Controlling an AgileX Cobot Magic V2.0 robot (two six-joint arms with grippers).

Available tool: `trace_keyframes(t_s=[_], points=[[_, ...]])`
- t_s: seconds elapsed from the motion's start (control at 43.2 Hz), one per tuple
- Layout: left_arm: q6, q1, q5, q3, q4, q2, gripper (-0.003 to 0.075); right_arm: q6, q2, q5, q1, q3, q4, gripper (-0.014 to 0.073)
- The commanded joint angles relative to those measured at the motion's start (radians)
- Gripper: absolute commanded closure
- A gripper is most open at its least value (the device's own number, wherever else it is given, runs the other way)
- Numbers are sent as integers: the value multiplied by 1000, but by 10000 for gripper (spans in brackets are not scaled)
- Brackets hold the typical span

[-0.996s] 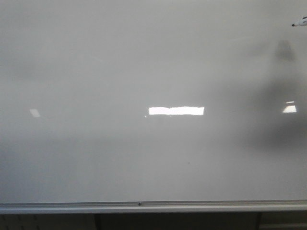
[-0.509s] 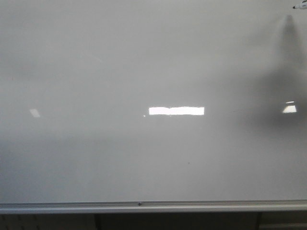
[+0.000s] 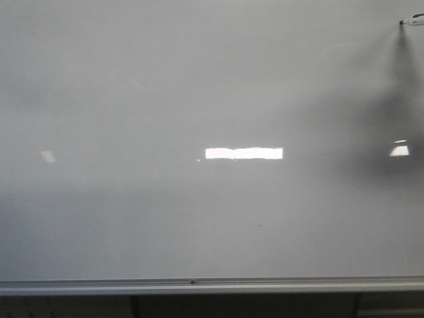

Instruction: Write number 1 on whiteboard

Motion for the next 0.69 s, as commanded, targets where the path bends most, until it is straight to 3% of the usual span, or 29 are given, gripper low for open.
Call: trace_keyframes(t_s=[0.0,0.417,0.672], points=[[-9,3,-61,-25,-25,-13,195,-6,-19,-40,-1,-35,11,560],[-9,3,-51,-25,-25,-13,195,-6,65,281,-1,-35,11,560],[-9,3,-49,-25,-27,-13,195,-7,-81,355,-1,-51,11,560]])
